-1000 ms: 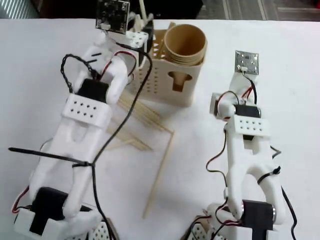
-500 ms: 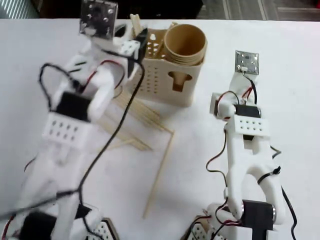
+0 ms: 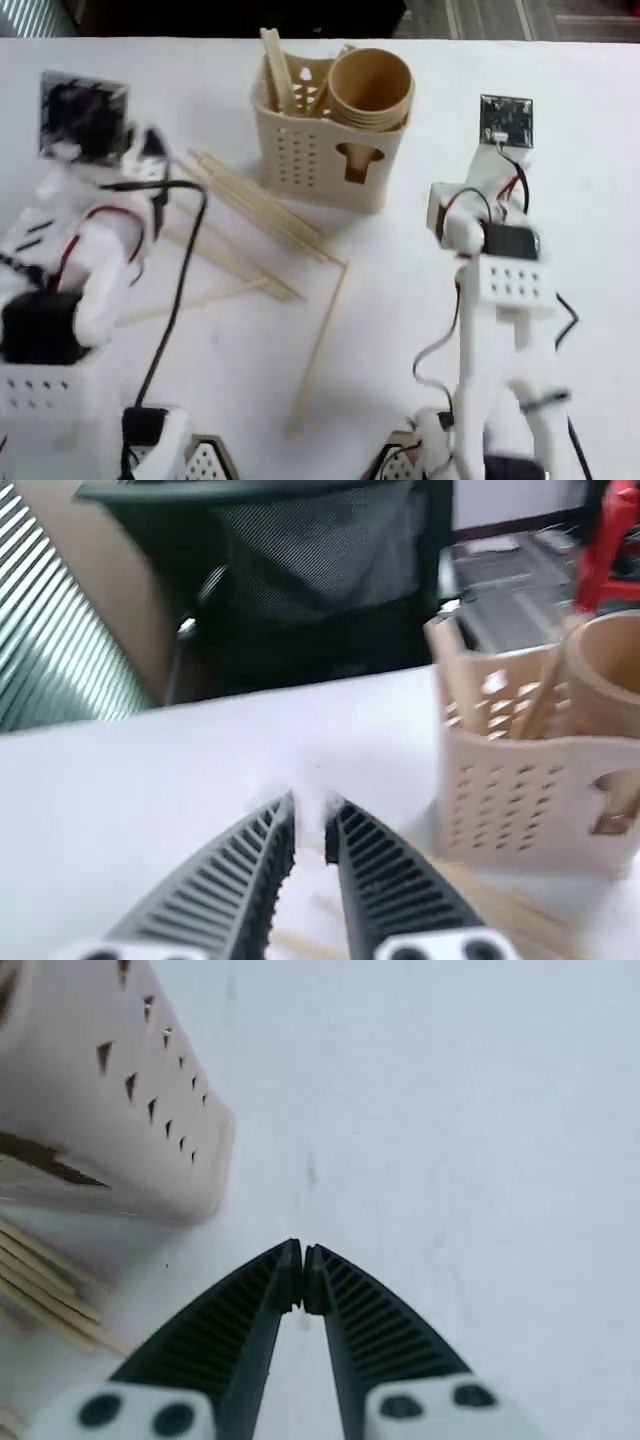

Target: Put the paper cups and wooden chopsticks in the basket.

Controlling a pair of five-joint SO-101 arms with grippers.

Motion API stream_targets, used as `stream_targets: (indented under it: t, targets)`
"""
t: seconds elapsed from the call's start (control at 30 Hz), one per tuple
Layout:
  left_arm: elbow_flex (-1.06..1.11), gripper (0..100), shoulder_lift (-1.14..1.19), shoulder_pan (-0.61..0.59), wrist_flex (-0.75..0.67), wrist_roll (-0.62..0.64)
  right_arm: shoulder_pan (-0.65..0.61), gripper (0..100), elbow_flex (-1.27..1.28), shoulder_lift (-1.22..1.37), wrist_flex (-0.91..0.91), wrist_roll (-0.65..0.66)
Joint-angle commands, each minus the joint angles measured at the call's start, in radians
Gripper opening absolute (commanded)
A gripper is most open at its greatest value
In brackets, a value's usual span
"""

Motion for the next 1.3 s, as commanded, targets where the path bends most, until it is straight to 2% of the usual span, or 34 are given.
stream_targets:
  t: [0.0, 0.13, 0.27, 0.53, 0.8, 1.13, 1.27]
  targets:
    - [0.126, 7, -0.108, -0.154, 0.006, -0.002, -0.059, 2.1, -0.02, -0.202, 0.077, 0.084]
    - [0.318, 7, -0.199, -0.338, 0.002, 0.035, -0.283, 2.1, -0.094, -0.294, 0.229, 0.193]
    - [0.468, 7, -0.252, -0.496, -0.003, 0.127, -0.509, 2.1, -0.241, -0.216, 0.34, 0.206]
    - [0.635, 7, -0.278, -0.564, -0.11, 0.16, -0.774, 2.2, -0.489, 0.197, 0.4, 0.282]
    - [0.736, 7, -0.278, -0.567, -0.203, 0.196, -0.862, 13.3, -0.772, 0.636, 0.397, 0.282]
    - [0.752, 7, -0.278, -0.628, -0.204, 0.196, -0.909, 13.8, -1.215, 1.173, 0.381, 0.327]
    - [0.779, 7, -0.278, -0.628, -0.253, 0.195, -0.928, 13.9, -1.366, 1.323, 0.407, 0.327]
